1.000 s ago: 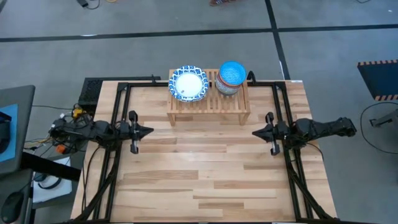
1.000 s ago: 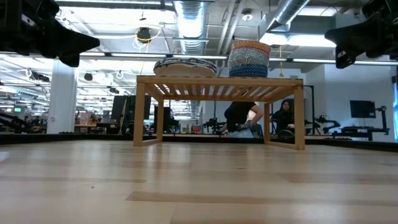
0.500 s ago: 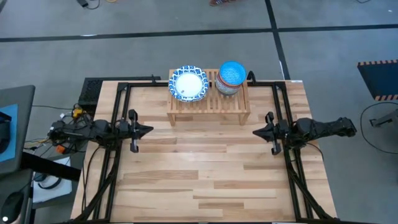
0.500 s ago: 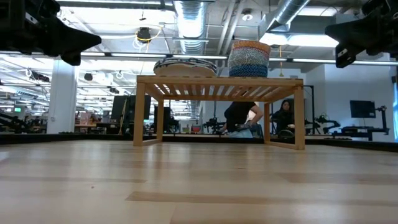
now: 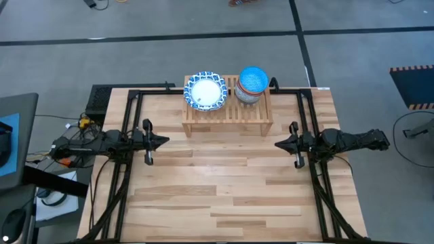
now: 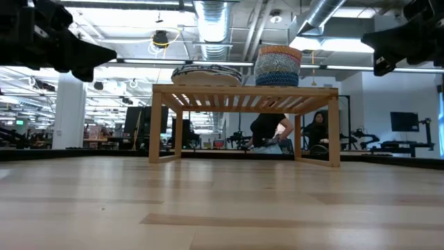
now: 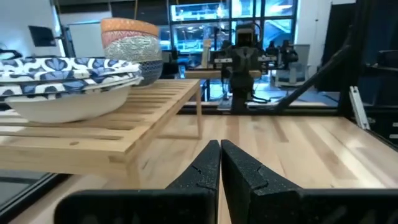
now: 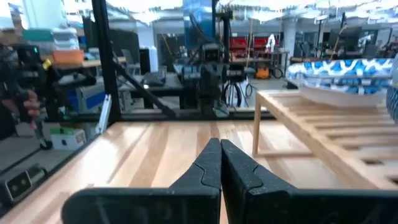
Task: Place and stack bowls onto a shelf
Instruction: Return to Home Position
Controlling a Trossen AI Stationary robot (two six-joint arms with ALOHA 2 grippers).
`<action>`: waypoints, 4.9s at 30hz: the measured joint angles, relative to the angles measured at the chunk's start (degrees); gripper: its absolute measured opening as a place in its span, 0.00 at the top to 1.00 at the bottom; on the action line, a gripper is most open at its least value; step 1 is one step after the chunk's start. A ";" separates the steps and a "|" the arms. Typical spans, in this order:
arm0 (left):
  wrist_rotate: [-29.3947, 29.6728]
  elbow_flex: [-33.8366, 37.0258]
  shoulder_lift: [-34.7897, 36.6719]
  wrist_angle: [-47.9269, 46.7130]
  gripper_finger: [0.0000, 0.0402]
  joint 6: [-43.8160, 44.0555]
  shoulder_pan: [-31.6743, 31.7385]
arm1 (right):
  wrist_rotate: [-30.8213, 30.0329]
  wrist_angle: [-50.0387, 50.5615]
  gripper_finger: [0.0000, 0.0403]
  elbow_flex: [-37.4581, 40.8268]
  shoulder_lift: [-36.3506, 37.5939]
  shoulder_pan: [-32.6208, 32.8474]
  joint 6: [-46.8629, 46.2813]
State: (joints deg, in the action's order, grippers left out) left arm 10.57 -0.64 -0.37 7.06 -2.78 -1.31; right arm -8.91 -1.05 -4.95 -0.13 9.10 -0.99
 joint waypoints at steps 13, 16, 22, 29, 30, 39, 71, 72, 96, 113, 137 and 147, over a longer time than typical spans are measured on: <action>-4.33 0.07 0.20 0.75 1.00 -0.32 2.92 | 0.61 1.94 0.95 1.55 0.03 -0.59 1.32; -4.91 0.09 0.16 0.17 1.00 -0.13 2.92 | 1.20 -2.64 0.95 4.44 -0.06 -0.63 -0.72; -8.40 0.13 0.16 -0.53 1.00 0.52 2.92 | 1.92 -2.09 0.95 4.46 0.03 -0.63 -0.43; -11.31 0.17 0.16 -3.45 1.00 2.04 2.92 | 2.50 -1.74 0.95 4.48 0.03 -0.63 0.78; -12.30 0.17 0.15 -4.41 1.00 2.87 2.91 | 2.54 -1.72 0.95 4.48 0.03 -0.63 0.52; -12.50 0.22 -0.05 -4.86 1.00 6.98 2.83 | 1.68 -1.46 0.90 4.52 -0.02 -0.63 -2.02; -9.75 0.26 -0.10 -5.28 1.00 10.62 2.83 | 1.60 -1.17 0.89 4.61 -0.02 -0.63 -4.12; -9.75 0.26 -0.10 -5.28 1.00 10.61 2.83 | 1.60 -1.17 0.89 4.61 -0.02 -0.63 -4.12; -9.73 0.26 -0.10 -5.28 1.00 10.57 2.83 | 1.57 -1.15 0.89 4.63 -0.02 -0.63 -3.99; -9.75 0.27 -0.13 -5.29 1.00 10.65 2.83 | 1.57 -1.15 0.89 4.63 -0.02 -0.63 -4.01; -9.73 0.26 -0.13 -5.29 1.00 10.81 2.83 | 1.57 -1.15 0.89 4.63 -0.02 -0.63 -4.03; -9.73 0.27 -0.13 -5.29 1.00 10.79 2.84 | 1.57 -1.17 0.89 4.63 -0.03 -0.63 -4.03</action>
State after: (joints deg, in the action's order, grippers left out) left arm 0.84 -0.37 -0.49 1.77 8.01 1.53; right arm -7.33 -2.21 -0.32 -0.16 8.47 -5.02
